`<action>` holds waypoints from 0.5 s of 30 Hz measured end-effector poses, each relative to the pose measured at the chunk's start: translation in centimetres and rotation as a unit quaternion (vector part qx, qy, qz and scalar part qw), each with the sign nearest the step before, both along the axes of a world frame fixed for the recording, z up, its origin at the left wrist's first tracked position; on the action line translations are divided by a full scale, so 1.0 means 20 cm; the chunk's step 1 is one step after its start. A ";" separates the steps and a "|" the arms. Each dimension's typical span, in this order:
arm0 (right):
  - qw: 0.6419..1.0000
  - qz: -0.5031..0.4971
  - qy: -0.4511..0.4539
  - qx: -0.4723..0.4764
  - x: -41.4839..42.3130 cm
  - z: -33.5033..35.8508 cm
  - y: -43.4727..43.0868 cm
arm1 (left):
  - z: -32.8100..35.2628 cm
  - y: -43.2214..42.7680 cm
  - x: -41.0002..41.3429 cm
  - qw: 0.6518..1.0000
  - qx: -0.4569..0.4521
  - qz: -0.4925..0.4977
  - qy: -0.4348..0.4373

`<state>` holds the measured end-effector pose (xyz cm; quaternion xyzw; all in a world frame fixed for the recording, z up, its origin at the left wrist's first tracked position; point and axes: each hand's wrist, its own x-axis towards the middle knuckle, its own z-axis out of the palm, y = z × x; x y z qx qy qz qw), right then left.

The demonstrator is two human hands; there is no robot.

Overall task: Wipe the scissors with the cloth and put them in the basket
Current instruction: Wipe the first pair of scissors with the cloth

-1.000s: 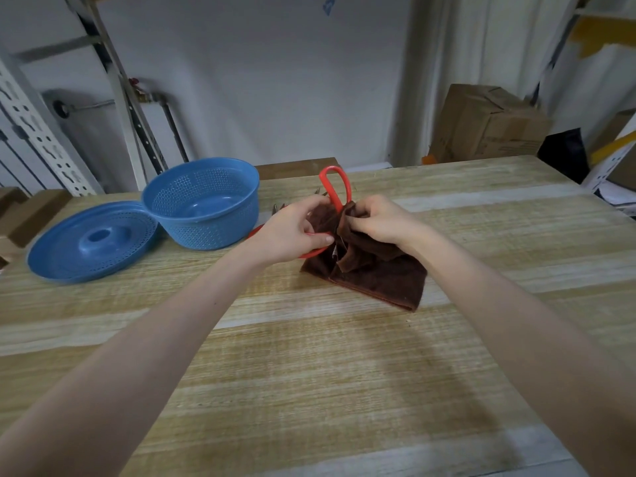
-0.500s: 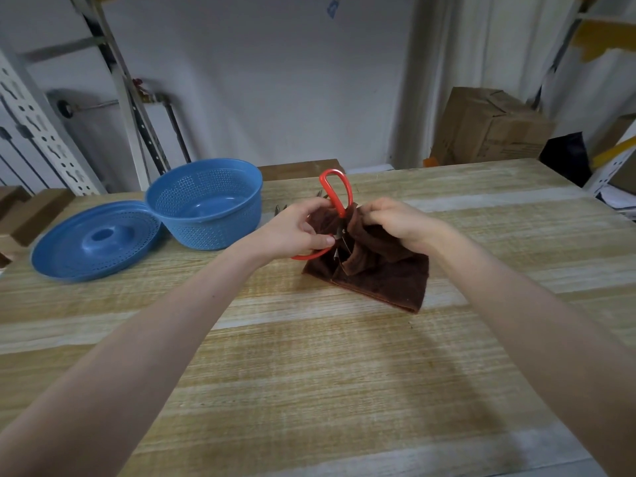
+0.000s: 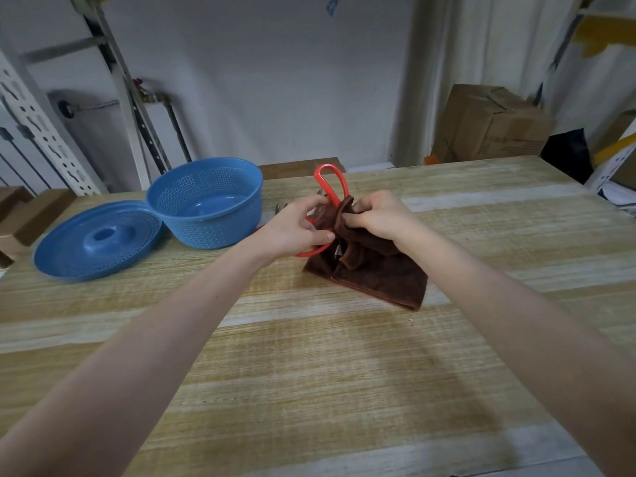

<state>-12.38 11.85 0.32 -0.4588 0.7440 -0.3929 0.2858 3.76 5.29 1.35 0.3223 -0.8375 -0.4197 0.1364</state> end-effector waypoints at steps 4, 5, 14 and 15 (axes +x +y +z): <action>1.000 0.023 0.001 0.010 -0.03 0.00 0.02 | 0.00 0.00 -0.01 1.000 -0.008 -0.002 -0.016; 0.999 0.037 -0.008 0.022 -0.05 0.01 0.02 | 0.00 0.00 -0.01 1.000 -0.007 -0.007 -0.020; 0.998 0.050 0.000 -0.022 -0.07 -0.01 0.02 | -0.01 -0.01 0.01 1.000 0.010 0.004 -0.017; 0.998 0.037 -0.021 -0.043 -0.08 -0.02 0.03 | 0.00 -0.01 0.02 1.000 0.017 0.004 -0.015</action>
